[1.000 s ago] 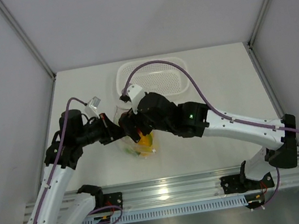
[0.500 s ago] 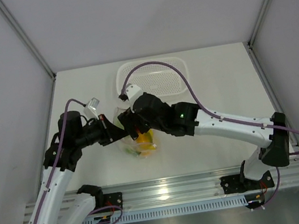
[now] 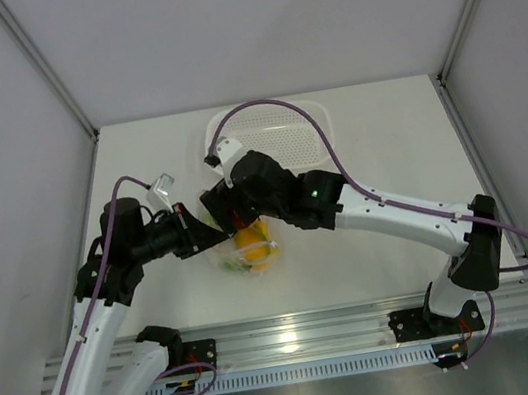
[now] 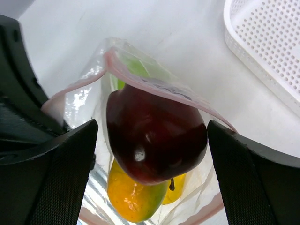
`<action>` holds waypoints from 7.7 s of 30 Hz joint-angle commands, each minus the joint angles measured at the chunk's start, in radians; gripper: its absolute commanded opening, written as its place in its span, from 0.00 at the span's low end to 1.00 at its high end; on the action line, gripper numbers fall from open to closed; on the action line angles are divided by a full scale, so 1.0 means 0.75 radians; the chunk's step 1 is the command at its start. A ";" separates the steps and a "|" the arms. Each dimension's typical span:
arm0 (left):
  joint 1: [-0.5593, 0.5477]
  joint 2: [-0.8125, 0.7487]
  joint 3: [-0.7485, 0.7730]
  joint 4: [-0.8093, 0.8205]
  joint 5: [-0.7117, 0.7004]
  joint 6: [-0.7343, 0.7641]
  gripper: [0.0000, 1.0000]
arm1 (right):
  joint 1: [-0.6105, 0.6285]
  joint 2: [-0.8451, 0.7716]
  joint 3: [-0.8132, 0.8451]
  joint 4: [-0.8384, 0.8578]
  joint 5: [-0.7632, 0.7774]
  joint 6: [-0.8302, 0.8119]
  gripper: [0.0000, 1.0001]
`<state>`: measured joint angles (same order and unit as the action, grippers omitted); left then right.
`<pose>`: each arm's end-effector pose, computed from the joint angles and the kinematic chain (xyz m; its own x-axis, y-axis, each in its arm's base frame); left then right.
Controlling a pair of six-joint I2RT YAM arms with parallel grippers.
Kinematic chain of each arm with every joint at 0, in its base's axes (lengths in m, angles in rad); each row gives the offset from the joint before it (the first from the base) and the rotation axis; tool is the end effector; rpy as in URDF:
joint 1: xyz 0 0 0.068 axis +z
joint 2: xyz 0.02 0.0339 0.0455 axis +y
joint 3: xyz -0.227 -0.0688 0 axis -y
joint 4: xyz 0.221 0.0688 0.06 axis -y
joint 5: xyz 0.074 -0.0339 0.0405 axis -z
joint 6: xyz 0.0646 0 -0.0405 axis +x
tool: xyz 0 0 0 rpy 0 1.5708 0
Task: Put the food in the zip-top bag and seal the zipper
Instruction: Place the fake fruit in the zipper food storage bag, then adjust the zipper food storage bag at the center of the board, then zip the zipper food storage bag at the center of the board.
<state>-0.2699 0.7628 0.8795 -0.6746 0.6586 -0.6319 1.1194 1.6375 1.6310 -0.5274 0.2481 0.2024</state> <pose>0.1577 -0.0846 0.2894 -0.8319 -0.2545 -0.4932 0.2726 0.5867 -0.7626 0.1775 0.3297 0.3290 -0.3743 -0.3253 -0.8684 -0.7195 0.6926 0.0506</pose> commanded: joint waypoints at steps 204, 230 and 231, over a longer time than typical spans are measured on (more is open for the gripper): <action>-0.016 -0.078 0.338 -0.186 -0.442 0.135 0.09 | -0.611 -0.482 -1.017 1.513 -1.464 0.237 0.00; -0.119 -0.074 0.408 0.347 0.197 0.384 0.65 | -0.513 -0.514 -0.876 1.174 -1.454 0.199 0.00; -0.149 -0.056 0.412 0.353 0.224 0.405 0.67 | -0.505 -0.516 -0.866 1.161 -1.450 0.203 0.00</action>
<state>-0.3351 0.6857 1.1801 -0.5484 0.6678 -0.4053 0.7238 1.2900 0.9112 0.3397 -0.8444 0.3183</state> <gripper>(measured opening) 0.650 0.002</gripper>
